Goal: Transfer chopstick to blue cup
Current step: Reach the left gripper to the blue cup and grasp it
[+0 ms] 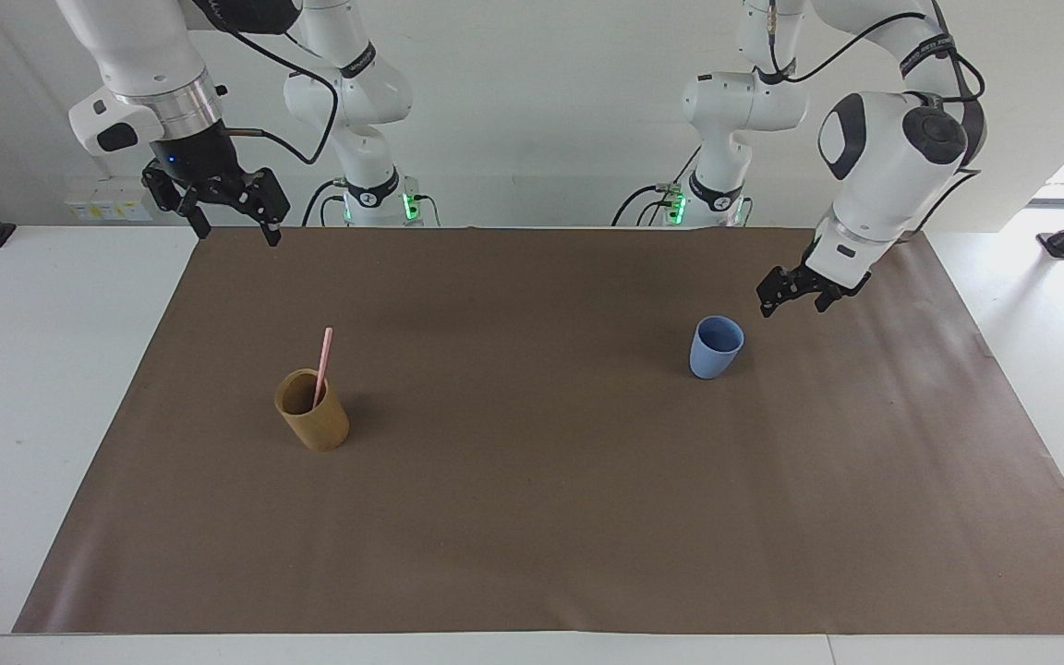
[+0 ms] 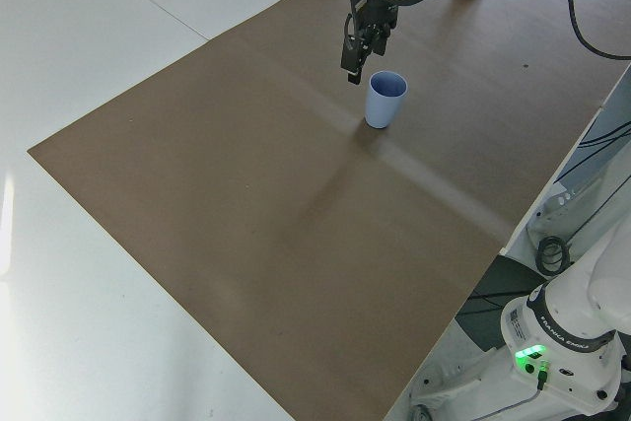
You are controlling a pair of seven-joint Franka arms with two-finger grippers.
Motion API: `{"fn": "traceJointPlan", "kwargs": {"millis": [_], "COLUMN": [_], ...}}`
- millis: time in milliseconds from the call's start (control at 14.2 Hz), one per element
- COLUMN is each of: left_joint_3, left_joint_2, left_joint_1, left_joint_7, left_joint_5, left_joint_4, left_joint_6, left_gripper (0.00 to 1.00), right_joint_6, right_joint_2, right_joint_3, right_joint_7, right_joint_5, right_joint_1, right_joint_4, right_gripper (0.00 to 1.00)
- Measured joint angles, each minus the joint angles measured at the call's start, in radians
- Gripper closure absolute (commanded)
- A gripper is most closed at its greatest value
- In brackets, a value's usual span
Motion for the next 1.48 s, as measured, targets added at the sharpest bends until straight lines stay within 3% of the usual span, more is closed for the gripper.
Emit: {"fn": "traceJointPlan", "kwargs": {"millis": [423, 493, 564, 634, 705, 1128, 1480], "left_joint_3": [-0.002, -0.003, -0.003, -0.003, -0.003, 0.004, 0.005], "left_joint_2": [0.029, 0.038, 0.046, 0.052, 0.054, 0.059, 0.064], "left_joint_1": [-0.077, -0.078, -0.078, -0.079, -0.079, -0.079, -0.079], "left_joint_7": [-0.062, -0.062, -0.062, -0.062, -0.062, -0.080, -0.160], "left_joint_5": [0.000, 0.000, 0.000, 0.000, 0.000, 0.000, 0.000], "left_joint_4": [-0.170, -0.177, -0.177, -0.177, -0.177, -0.149, 0.037], "left_joint_6": [0.215, 0.224, 0.225, 0.226, 0.226, 0.221, 0.039], "left_gripper": [0.01, 0.29, 0.66, 0.96, 1.00, 1.00, 1.00], "right_joint_6": [0.000, 0.000, 0.000, 0.000, 0.000, 0.000, 0.000], "right_joint_2": [0.000, 0.000, 0.000, 0.000, 0.000, 0.000, 0.000], "right_joint_3": [0.000, 0.000, 0.000, 0.000, 0.000, 0.000, 0.000], "right_joint_7": [0.000, 0.000, 0.000, 0.000, 0.000, 0.000, 0.000], "right_joint_5": [0.000, 0.000, 0.000, 0.000, 0.000, 0.000, 0.000], "right_joint_1": [0.000, 0.000, 0.000, 0.000, 0.000, 0.000, 0.000], "right_joint_4": [0.000, -0.001, -0.001, -0.001, -0.001, -0.001, -0.001], "right_gripper": [0.00, 0.00, 0.00, 0.00, 0.00, 0.00, 0.00]}}
